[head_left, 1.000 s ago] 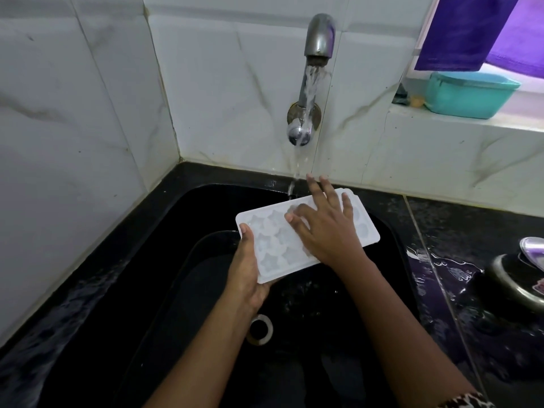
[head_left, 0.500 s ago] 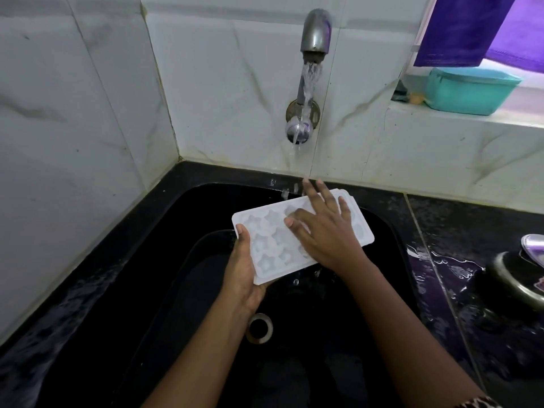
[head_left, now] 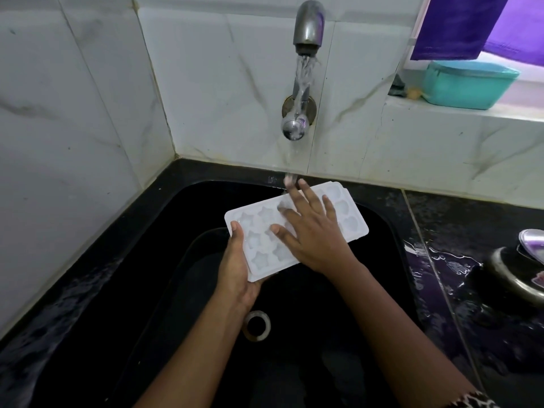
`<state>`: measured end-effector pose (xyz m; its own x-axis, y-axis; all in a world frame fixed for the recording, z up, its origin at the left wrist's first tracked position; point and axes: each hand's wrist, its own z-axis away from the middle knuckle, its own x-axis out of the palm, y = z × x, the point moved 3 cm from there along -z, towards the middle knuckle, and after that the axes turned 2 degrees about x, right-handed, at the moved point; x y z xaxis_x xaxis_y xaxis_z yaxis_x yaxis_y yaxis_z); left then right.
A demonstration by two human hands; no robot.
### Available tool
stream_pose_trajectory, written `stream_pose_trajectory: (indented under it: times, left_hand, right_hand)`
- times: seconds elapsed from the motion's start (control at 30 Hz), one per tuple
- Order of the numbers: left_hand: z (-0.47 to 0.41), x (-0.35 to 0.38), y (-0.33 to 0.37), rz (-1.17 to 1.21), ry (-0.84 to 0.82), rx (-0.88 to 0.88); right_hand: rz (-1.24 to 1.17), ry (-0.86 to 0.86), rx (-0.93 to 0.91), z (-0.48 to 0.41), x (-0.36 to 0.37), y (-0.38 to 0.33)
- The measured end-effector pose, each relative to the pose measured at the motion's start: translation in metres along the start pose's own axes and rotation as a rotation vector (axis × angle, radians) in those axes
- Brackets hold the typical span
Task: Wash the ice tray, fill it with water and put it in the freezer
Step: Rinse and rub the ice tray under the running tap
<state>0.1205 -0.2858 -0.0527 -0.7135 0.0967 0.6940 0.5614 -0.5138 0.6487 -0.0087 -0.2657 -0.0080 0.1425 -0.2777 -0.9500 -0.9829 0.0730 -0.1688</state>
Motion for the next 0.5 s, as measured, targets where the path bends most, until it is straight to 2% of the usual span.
stream_pose_trajectory:
  times: [0.17,0.33,0.5]
  left_hand:
    - [0.001,0.003,-0.004,-0.031,-0.004,-0.012]
    - [0.001,0.0,0.001,0.004,-0.02,0.013]
    - [-0.001,0.0,-0.001,-0.013,-0.025,0.004]
  right_hand:
    - [0.024,0.092,0.077,-0.004,-0.004,0.012]
    - [0.008,0.006,-0.001,-0.001,0.0,0.002]
    - [0.036,0.077,0.069,-0.005,-0.005,0.005]
